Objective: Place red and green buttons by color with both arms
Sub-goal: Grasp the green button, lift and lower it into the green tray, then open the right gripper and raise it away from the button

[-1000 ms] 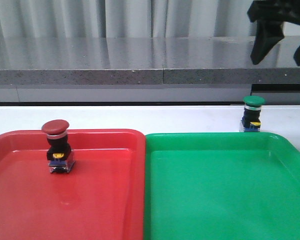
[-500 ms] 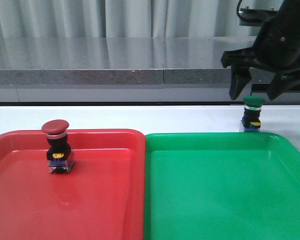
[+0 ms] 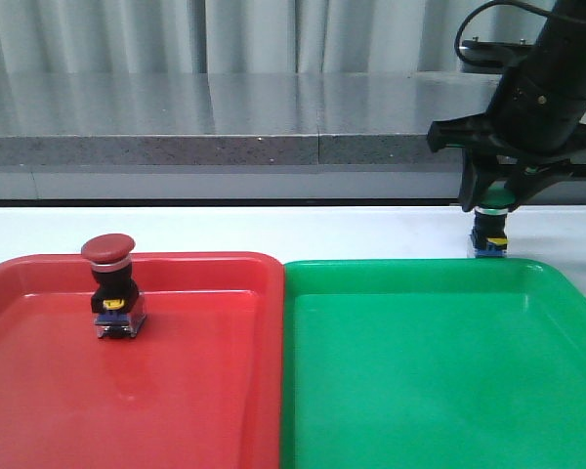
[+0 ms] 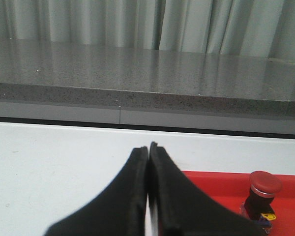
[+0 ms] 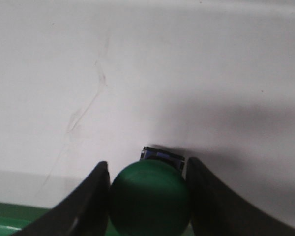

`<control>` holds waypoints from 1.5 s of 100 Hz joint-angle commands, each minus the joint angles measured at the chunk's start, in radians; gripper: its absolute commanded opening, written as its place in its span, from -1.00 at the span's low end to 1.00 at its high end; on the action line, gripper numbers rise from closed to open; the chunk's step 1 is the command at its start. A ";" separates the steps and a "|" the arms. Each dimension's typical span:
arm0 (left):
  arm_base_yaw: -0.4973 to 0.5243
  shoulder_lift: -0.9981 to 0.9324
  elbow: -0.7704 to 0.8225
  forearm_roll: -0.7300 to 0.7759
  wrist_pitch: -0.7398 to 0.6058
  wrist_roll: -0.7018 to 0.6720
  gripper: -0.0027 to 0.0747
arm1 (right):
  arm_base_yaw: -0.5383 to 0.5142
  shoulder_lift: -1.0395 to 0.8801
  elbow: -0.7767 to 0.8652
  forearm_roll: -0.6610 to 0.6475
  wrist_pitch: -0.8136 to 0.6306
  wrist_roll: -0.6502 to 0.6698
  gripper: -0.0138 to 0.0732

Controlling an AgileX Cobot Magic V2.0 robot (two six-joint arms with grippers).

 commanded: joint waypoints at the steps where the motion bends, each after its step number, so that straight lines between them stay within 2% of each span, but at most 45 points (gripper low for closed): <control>1: 0.001 -0.030 0.041 0.000 -0.082 -0.008 -0.98 | -0.001 -0.058 -0.034 -0.003 -0.040 -0.009 -0.19; 28: 0.001 -0.030 0.041 0.000 -0.082 -0.008 -0.98 | 0.005 -0.154 -0.034 -0.002 0.011 -0.008 -0.19; 53: 0.001 -0.030 0.041 0.000 -0.082 -0.008 -0.98 | 0.073 -0.276 -0.032 0.001 0.113 -0.008 -0.19; 74: 0.001 -0.030 0.041 0.000 -0.082 -0.008 -0.98 | 0.113 -0.282 -0.007 0.017 0.140 -0.007 -0.19; 108: 0.001 -0.030 0.041 0.000 -0.082 -0.008 -0.98 | 0.200 -0.282 0.189 0.038 -0.007 0.021 -0.19; 150: 0.001 -0.030 0.041 0.000 -0.082 -0.008 -0.98 | 0.201 -0.253 0.297 0.059 -0.116 0.039 -0.19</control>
